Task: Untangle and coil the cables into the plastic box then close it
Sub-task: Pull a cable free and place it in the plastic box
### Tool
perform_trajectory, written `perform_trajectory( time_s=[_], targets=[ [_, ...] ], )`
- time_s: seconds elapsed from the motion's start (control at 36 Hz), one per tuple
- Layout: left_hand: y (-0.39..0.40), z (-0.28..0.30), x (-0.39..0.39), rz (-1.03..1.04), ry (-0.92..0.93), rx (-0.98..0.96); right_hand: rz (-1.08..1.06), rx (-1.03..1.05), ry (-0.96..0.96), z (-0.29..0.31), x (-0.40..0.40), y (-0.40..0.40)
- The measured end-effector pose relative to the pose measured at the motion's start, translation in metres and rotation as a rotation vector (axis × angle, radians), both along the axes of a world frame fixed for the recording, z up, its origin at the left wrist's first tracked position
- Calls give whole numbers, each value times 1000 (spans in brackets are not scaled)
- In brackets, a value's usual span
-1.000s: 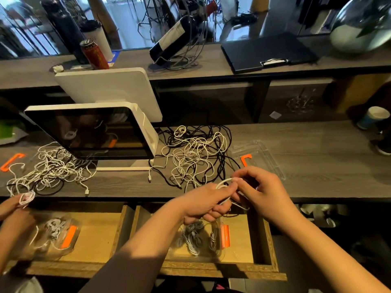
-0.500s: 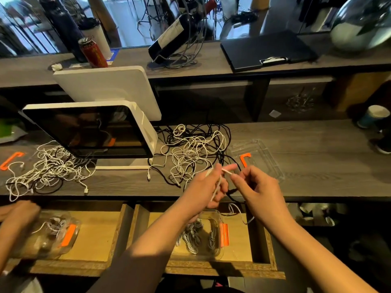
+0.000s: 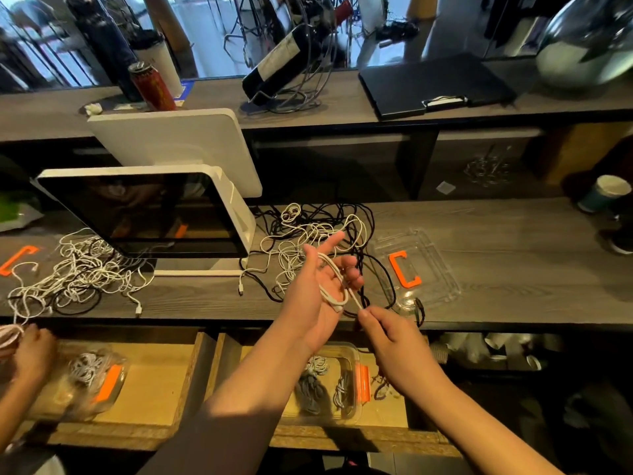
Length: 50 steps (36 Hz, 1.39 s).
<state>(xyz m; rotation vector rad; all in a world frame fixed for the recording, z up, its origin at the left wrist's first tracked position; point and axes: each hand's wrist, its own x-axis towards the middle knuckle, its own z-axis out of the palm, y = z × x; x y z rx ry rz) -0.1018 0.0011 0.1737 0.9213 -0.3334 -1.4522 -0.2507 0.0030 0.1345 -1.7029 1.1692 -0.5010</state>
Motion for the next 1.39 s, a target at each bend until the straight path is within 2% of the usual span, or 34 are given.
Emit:
perform_trajectory(
  time_s=[0.33,0.5,0.67,0.83,1.03,1.22,1.33,1.39],
  targets=[
    [-14,-2,7,196,-152,3,141,-5,63,3,14,23],
    [-16,-6,3,216,-469,36,276,-48,142,10,17,26],
    [-13,-23,2,139,-784,64,339,-103,160,24,18,27],
    [-10,-36,5,-144,-924,77,367,-166,214,29,12,14],
    [-3,-25,6,-662,-764,219,304,-254,135,29,10,19],
    [16,-31,4,-754,-550,342,138,-342,210,33,1,1],
    [19,-28,5,-846,-438,284,78,-352,279,36,-7,-13],
    [19,-28,3,-853,-439,288,52,-313,289,36,-12,-20]
  ],
)
